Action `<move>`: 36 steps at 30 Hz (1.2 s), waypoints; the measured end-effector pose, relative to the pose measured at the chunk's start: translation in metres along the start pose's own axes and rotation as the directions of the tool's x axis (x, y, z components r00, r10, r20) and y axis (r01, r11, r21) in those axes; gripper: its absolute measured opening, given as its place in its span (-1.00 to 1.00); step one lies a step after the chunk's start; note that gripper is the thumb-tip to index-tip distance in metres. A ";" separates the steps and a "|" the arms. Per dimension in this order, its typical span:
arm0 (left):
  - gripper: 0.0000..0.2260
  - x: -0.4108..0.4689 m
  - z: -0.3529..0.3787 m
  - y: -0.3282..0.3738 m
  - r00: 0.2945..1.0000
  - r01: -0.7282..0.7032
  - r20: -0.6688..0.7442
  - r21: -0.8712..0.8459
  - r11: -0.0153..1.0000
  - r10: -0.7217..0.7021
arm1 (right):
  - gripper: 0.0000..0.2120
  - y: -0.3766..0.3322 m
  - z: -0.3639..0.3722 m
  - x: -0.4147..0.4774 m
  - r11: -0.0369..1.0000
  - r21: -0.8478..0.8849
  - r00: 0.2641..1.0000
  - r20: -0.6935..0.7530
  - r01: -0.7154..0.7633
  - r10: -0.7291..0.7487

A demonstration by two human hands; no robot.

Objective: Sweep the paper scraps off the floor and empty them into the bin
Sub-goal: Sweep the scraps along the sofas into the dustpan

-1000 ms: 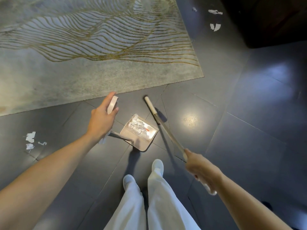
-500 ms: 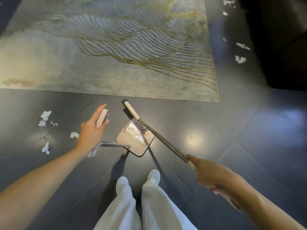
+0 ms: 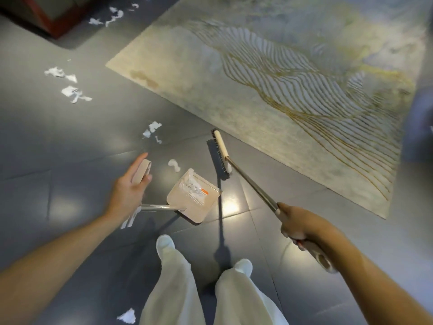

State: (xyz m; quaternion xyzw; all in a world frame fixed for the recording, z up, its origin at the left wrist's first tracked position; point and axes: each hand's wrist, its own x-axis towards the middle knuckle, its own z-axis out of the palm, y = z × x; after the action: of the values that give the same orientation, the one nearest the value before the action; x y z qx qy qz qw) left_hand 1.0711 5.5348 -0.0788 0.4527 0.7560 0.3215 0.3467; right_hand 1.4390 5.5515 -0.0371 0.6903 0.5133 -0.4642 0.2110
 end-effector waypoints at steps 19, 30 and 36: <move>-0.61 0.136 -0.173 -0.117 0.971 0.162 -0.162 -0.099 0.982 -0.176 | -0.46 -0.290 0.107 0.067 0.986 -0.132 0.979 0.192 0.098 -0.071; -0.57 0.122 -0.198 -0.142 0.923 0.185 -0.316 -0.141 0.973 -0.221 | -0.51 -0.337 0.059 0.042 0.931 -0.299 0.975 0.133 0.209 -0.176; -0.53 0.134 -0.216 -0.145 0.888 0.237 -0.370 -0.142 0.961 -0.274 | -0.67 -0.422 0.009 0.102 0.893 -0.348 0.955 0.023 0.286 -0.297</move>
State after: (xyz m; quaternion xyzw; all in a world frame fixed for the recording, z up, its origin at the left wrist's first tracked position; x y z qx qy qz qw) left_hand 0.7808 5.5635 -0.1067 0.2604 0.8466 0.3906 0.2509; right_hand 1.0580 5.7587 -0.0513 0.5644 0.6878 -0.3821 0.2498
